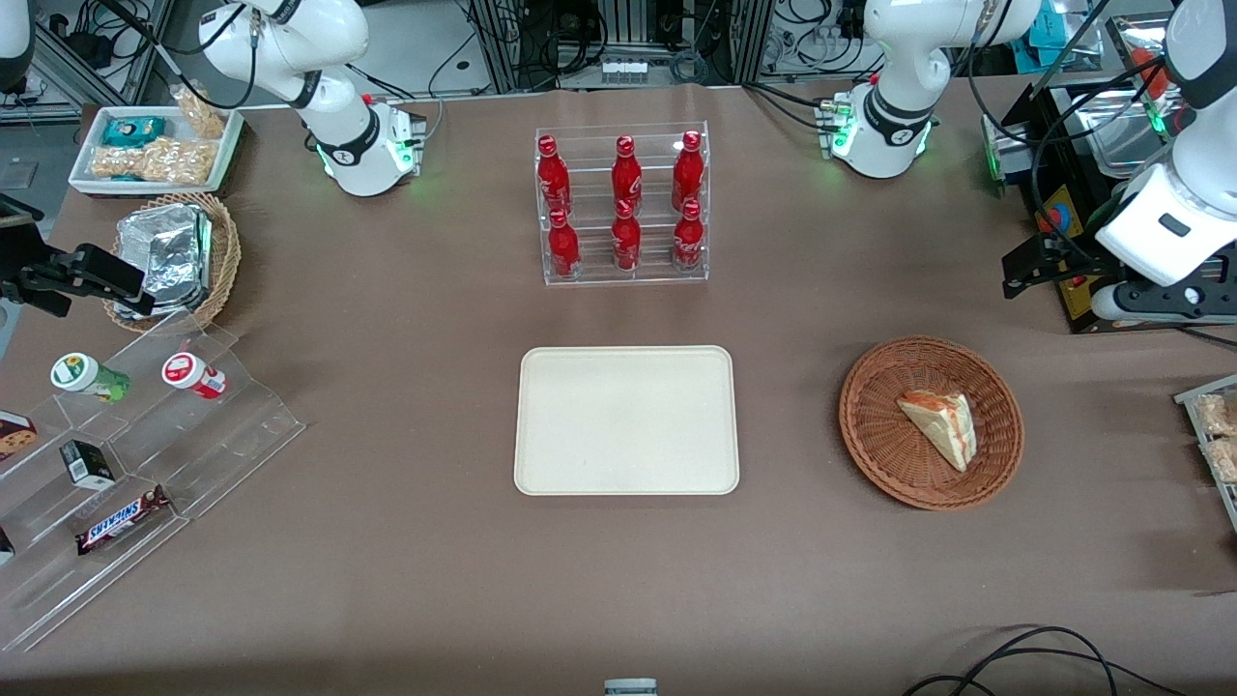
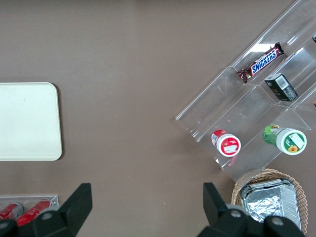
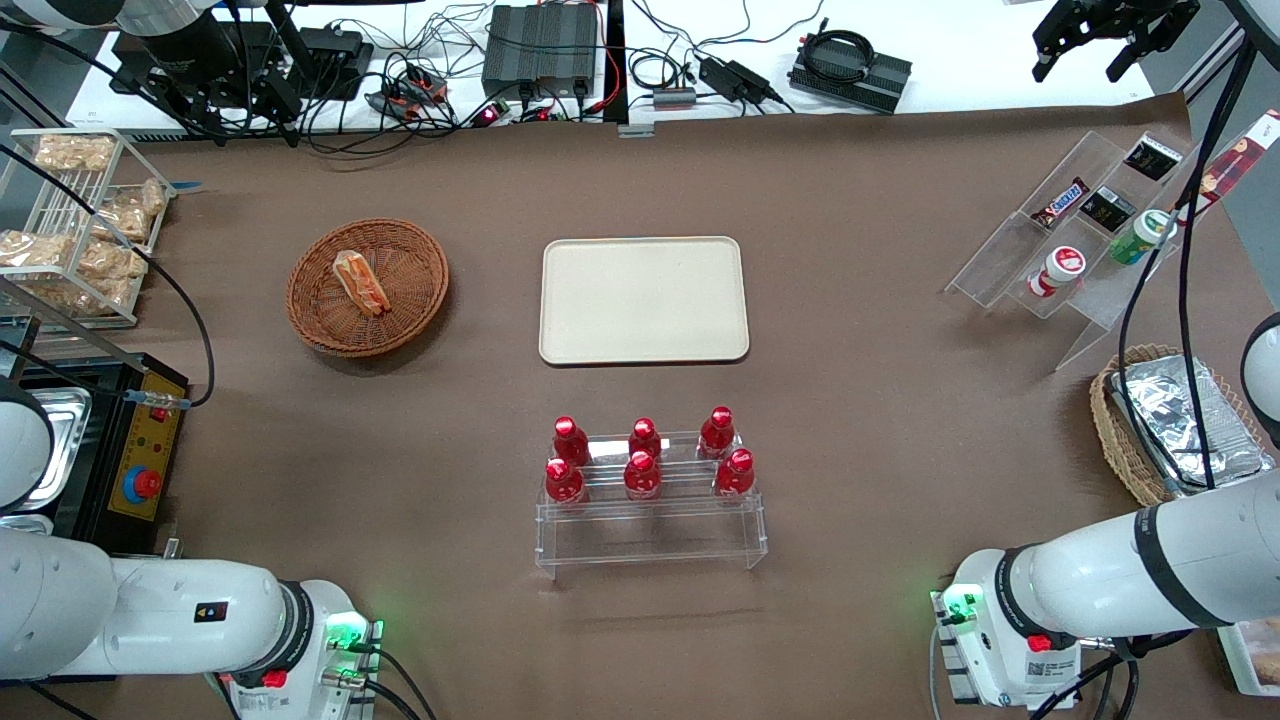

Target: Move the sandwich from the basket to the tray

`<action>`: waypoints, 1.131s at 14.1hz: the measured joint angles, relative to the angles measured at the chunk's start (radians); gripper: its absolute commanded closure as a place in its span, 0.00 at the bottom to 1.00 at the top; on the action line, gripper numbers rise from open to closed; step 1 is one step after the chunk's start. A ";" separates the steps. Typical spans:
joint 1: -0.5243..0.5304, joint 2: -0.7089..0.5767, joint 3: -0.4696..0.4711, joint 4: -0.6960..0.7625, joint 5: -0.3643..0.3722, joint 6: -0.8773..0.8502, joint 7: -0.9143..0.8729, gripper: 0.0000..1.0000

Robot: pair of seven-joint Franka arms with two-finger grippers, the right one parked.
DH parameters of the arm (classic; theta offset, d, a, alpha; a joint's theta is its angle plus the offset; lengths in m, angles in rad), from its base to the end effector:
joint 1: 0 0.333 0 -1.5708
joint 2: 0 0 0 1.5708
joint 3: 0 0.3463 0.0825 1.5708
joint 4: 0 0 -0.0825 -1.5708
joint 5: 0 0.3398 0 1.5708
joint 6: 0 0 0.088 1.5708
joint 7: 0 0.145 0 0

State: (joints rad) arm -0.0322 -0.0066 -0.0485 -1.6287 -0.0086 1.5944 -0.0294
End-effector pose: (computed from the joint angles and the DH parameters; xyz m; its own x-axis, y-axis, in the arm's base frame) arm 0.5060 -0.0422 0.5974 0.9983 -0.0510 -0.0279 -0.0508 -0.9987 0.0074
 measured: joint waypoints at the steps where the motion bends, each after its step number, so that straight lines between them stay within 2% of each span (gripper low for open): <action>1: 0.000 0.001 0.002 0.002 0.000 0.000 0.000 0.00; 11: -0.001 0.021 0.006 0.006 0.001 -0.036 -0.001 0.00; 16: -0.002 0.132 0.006 -0.022 0.033 -0.008 -0.008 0.00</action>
State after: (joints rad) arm -0.0344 0.1251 -0.0427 -1.6510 0.0240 1.5866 -0.0373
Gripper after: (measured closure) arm 0.000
